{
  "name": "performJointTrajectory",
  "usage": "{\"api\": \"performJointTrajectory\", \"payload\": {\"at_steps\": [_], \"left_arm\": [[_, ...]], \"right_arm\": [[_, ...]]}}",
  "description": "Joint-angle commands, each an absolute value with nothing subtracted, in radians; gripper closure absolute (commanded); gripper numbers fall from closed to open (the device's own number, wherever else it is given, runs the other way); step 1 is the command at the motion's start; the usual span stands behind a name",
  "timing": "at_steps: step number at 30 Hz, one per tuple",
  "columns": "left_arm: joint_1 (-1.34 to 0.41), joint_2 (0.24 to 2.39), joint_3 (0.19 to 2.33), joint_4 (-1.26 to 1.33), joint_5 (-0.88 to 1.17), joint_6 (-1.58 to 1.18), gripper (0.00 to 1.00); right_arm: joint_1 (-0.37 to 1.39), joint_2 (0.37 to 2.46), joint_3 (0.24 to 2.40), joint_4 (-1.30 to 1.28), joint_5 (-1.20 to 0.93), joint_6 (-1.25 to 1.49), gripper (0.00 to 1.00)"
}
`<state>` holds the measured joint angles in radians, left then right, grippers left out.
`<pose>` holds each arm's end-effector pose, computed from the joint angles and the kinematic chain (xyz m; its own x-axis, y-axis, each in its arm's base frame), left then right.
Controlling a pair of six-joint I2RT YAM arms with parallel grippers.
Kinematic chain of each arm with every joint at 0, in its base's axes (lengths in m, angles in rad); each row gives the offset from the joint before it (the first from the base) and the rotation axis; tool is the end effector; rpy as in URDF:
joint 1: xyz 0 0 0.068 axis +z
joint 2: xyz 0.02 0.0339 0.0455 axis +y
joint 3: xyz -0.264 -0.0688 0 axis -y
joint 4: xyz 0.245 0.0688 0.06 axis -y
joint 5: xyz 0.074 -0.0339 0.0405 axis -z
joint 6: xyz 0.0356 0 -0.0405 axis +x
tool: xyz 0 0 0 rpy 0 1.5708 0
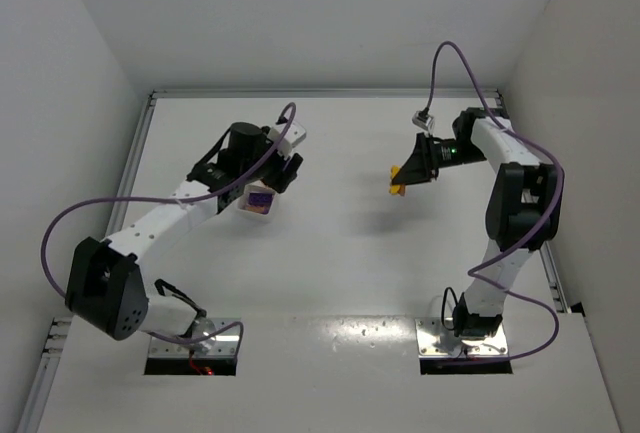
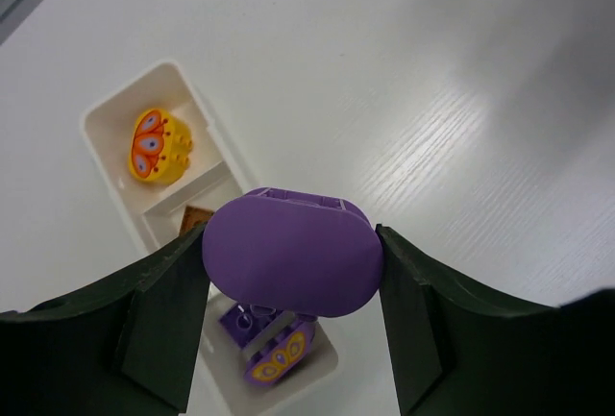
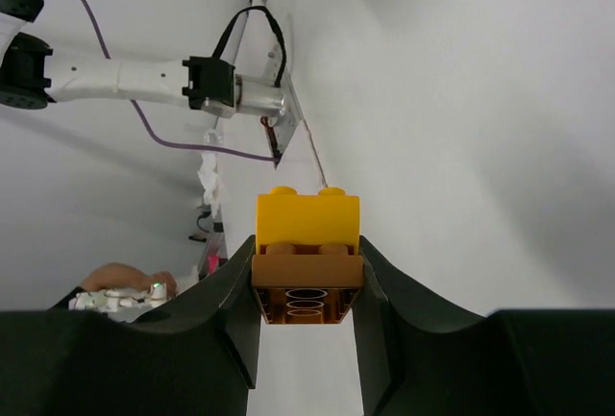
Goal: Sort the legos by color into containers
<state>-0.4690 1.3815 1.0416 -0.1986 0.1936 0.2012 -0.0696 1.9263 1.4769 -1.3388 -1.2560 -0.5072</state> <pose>0.2777 -0.1484 0.2918 -0.3302 0.3871 -0.8609 0.6704 0.7382 0.0749 0.3418 0.0101 0.2256 -0.9613 -0.0837 -0.2624 -0.2755 0.2905 0.9164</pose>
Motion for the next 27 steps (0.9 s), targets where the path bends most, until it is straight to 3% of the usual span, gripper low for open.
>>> {"api": "performJointTrajectory", "payload": {"at_steps": [1, 18, 27], "left_arm": [[-0.46, 1.333, 0.983, -0.251, 0.095, 0.141, 0.73], [-0.288, 1.439, 0.942, -0.314, 0.149, 0.083, 0.66], [-0.279, 1.471, 0.942, -0.324, 0.158, 0.092, 0.4]], "right_arm": [[-0.064, 1.871, 1.465, -1.278, -1.255, -0.483, 1.0], [-0.064, 1.844, 1.436, -1.215, -1.227, -0.42, 1.0], [-0.064, 1.844, 1.427, -1.193, -1.227, -0.399, 1.0]]}}
